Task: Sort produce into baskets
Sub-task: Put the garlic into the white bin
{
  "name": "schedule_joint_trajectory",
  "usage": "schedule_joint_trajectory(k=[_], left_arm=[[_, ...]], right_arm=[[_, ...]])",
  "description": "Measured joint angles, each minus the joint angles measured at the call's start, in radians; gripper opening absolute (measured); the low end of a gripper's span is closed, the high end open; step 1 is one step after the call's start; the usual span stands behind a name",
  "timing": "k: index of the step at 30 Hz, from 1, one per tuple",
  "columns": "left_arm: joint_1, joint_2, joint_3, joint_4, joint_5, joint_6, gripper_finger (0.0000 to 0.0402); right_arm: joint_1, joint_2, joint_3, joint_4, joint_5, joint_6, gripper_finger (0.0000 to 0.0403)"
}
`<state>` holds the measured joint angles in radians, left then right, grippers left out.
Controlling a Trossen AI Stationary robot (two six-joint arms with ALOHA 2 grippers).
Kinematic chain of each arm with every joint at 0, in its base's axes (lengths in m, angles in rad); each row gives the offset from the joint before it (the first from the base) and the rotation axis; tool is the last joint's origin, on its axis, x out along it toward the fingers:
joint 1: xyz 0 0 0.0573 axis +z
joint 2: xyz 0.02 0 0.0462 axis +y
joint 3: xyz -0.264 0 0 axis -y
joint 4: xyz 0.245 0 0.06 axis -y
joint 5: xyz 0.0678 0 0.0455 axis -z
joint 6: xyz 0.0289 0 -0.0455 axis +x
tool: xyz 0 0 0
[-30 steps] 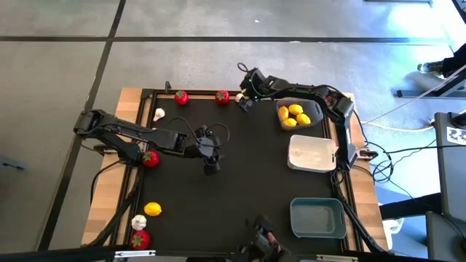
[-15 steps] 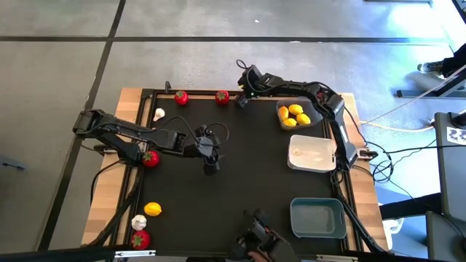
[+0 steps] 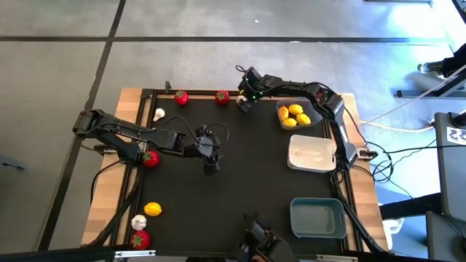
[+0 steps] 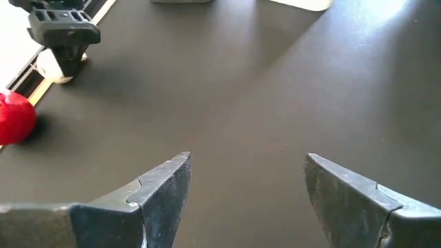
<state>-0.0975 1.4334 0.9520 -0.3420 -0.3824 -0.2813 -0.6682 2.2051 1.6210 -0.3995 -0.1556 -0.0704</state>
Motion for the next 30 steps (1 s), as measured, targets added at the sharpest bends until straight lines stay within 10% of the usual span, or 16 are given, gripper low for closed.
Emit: schedule_joint_trajectory(k=[30], left_arm=[[0.0, 0.0, 0.0, 0.001, 0.0, 0.012, 0.0276]], right_arm=[[0.015, -0.043, -0.003, 0.012, 0.014, -0.097, 0.0124]])
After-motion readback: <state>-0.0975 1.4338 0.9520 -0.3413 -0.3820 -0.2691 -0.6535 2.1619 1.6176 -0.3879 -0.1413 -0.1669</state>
